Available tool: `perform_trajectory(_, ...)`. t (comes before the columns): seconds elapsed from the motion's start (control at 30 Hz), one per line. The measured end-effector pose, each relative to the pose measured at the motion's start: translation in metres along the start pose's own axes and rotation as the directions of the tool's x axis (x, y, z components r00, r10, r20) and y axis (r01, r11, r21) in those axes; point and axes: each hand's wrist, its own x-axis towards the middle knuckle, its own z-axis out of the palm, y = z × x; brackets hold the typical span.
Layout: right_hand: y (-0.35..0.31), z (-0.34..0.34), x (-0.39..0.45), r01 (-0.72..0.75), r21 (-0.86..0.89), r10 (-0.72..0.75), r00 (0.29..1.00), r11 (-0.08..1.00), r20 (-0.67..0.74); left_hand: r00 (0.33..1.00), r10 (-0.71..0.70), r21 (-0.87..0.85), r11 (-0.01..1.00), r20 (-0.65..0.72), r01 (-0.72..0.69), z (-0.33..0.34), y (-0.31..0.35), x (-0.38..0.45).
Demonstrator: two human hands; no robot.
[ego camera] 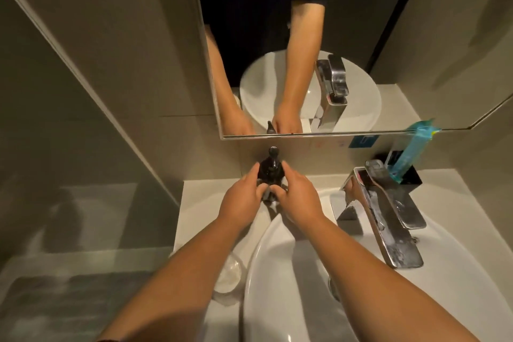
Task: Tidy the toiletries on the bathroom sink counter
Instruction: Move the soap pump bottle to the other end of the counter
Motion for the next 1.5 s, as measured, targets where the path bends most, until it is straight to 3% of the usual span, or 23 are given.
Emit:
perform_trajectory(0.77,-0.003,-0.013,-0.003,-0.045,-0.002,0.045,0.995,0.999,0.094,0.990,-0.114,0.198,0.976,0.079,0.097,-0.008,0.003,-0.008)
perform_trajectory(0.97,-0.017,-0.031,-0.034,0.084,-0.234,-0.063,0.993,0.968,0.096,0.993,-0.037,0.495,0.868,0.110,-0.023,-0.039,0.018,-0.037)
perform_trajectory(1.13,-0.027,-0.050,-0.067,0.254,-0.297,-0.212,0.963,0.921,0.165,0.994,-0.020,0.619,0.784,0.103,-0.048,-0.069,0.030,-0.080)
perform_trajectory(1.5,-0.050,-0.036,-0.118,0.536,-0.204,-0.414,0.799,0.819,0.437,0.982,-0.172,0.481,0.857,-0.076,0.187,-0.068,0.021,-0.201)
